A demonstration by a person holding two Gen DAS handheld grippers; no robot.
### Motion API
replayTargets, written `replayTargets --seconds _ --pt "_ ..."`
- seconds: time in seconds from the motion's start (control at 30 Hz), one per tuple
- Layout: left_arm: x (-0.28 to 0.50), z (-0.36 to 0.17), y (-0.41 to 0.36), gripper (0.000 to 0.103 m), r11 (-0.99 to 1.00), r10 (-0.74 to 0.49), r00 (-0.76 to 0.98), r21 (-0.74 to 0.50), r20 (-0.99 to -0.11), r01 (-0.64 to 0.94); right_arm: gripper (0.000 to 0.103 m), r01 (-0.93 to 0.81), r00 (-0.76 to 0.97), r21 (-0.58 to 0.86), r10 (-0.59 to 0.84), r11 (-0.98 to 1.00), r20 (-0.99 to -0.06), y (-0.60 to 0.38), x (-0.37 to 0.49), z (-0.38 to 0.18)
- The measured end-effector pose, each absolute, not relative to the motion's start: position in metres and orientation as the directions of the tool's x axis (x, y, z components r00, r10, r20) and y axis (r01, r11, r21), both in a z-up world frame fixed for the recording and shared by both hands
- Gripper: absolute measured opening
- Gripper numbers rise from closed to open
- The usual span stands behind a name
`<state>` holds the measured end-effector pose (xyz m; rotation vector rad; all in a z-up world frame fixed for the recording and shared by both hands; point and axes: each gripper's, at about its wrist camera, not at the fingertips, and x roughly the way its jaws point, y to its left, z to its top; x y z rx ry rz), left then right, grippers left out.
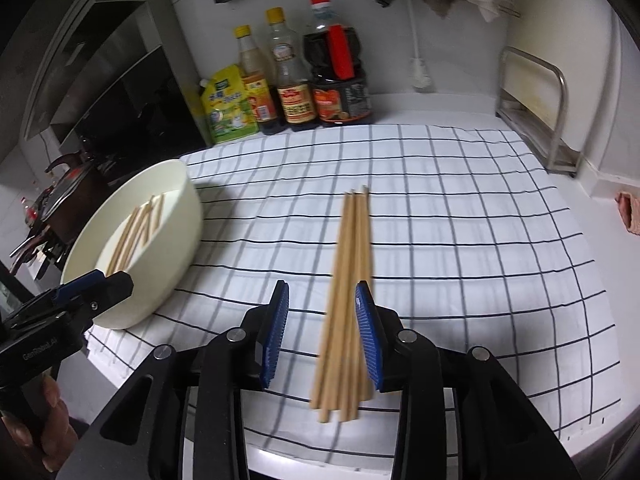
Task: Organize utensils
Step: 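Move both open tools back to the chopstick pile, then grasp a chopstick with the left tool while the right tool grasps another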
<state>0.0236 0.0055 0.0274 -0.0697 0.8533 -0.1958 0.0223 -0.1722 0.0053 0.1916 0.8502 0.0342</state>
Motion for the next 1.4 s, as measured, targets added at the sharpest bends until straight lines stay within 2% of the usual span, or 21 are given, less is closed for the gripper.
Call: replayTargets --seconds 0.17,0.23,0.3,0.63,1.03,1.4 --pt "0.031 0.016 -0.017 0.071 0.977 -0.211 0.618 -0.137 -0.758 0.166 0.036 0.068 0.642 0.171 0.088 0.983 -0.761 -0.189 0.029 -0.008" --pt "0.034 0.012 -0.024 0.072 0.975 -0.214 0.609 -0.136 -0.764 0.173 0.042 0.075 0.631 0.161 0.079 0.984 -0.772 -0.193 0.032 -0.014" --pt "0.036 0.008 -0.030 0.073 0.975 -0.216 0.601 -0.135 -0.770 0.178 0.043 0.078 0.614 0.144 0.066 0.986 -0.787 -0.195 0.037 -0.021" --pt "0.053 -0.016 -0.048 0.074 0.976 -0.206 0.557 -0.126 -0.805 0.180 0.043 0.060 0.564 0.097 0.047 0.993 -0.824 -0.197 0.056 -0.048" --pt "0.063 -0.030 -0.058 0.074 0.975 -0.204 0.532 -0.124 -0.822 0.182 0.043 0.040 0.545 0.019 -0.006 0.999 -0.839 -0.192 0.069 -0.058" --pt "0.067 -0.037 -0.070 0.074 0.972 -0.214 0.516 -0.127 -0.829 0.200 0.043 0.054 0.547 0.010 -0.021 0.999 -0.837 -0.206 0.067 -0.060"
